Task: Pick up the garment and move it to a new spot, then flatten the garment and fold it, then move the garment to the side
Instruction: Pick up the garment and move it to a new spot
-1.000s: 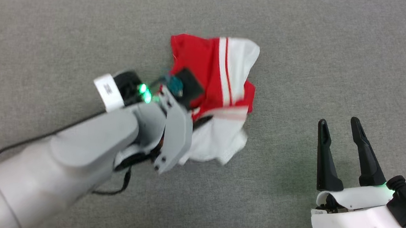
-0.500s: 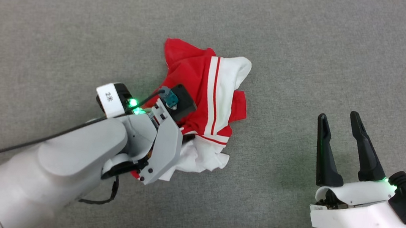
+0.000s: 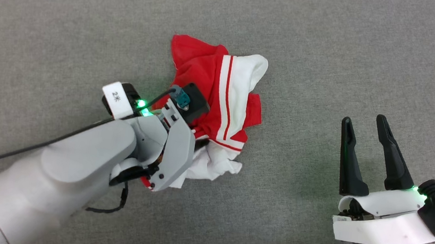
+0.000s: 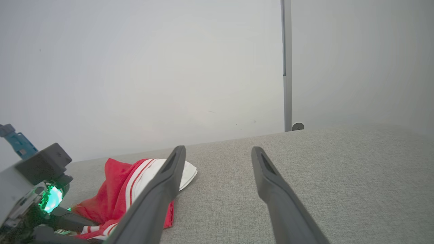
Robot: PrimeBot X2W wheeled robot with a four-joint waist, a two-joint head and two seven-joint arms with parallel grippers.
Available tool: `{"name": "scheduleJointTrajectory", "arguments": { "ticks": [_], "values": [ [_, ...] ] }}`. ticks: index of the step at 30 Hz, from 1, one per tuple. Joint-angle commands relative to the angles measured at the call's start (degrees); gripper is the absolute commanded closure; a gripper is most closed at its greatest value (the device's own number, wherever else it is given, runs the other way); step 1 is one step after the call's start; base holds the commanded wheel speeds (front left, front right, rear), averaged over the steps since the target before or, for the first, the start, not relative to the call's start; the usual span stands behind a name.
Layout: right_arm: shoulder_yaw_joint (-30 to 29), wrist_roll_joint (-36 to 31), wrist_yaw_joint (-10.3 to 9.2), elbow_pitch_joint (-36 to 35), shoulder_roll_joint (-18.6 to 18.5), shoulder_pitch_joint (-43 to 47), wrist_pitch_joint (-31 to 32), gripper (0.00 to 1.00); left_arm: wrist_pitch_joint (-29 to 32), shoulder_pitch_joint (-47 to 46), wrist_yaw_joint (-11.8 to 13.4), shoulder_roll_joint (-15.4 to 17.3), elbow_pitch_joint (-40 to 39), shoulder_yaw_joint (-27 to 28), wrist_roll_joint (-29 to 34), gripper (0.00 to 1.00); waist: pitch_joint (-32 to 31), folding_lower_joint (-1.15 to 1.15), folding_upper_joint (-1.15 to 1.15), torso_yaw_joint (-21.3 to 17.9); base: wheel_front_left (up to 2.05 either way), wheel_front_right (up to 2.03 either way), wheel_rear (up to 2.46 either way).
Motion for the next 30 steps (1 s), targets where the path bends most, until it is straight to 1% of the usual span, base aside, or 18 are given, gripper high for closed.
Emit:
{"name": "scheduleJointTrajectory", "arguments": {
  "ticks": [1,8,10,13,17,23,25,30],
  "values": [
    [0.1,-0.2,-0.06,0.2,0.1,-0.5,-0.3,0.0,1.0,3.1,1.2,1.1,3.6,-1.9,0.4,0.0,-0.5,0.0,0.0,0.2,0.0,0.0,0.0],
    [-0.3,-1.8,-0.07,1.4,0.1,1.6,-0.3,0.0,-3.9,2.2,1.0,0.0,1.7,-1.2,-1.7,0.0,-4.8,0.0,0.0,2.4,0.0,0.0,0.0],
    [-0.3,-2.3,-0.06,1.8,0.1,2.3,-0.3,0.0,-6.1,1.9,0.8,-0.1,1.0,-1.1,-2.7,0.0,-6.4,0.0,0.0,3.3,0.0,0.0,0.0],
    [-0.5,-3.1,-0.06,2.5,0.1,3.4,-0.3,0.0,-10.6,1.2,0.7,-0.2,0.6,-0.8,-6.0,0.0,-8.6,0.0,0.0,4.6,0.0,0.0,0.0],
    [-0.6,-4.7,-0.06,3.4,0.1,5.1,-0.3,0.0,-15.7,1.9,0.7,0.9,0.8,-0.5,-9.1,0.0,-11.3,0.0,0.0,6.5,0.0,0.0,0.0],
    [-1.2,-6.6,-0.07,4.2,0.1,7.5,-0.3,0.0,-22.8,6.9,0.7,3.6,1.2,1.7,-14.2,0.0,-13.9,0.0,0.0,8.6,0.0,0.0,0.0],
    [-1.5,-7.0,-0.07,4.3,0.1,8.2,-0.3,0.0,-25.6,9.6,1.2,4.4,1.6,2.8,-15.4,0.0,-14.3,0.0,0.0,9.2,0.0,0.0,0.0],
    [-2.8,-8.7,-0.07,5.0,0.1,9.5,0.4,0.0,-33.0,16.4,4.2,5.7,1.5,6.3,-19.2,0.0,-14.3,0.0,0.0,10.6,0.0,0.0,0.0]
  ]
}}
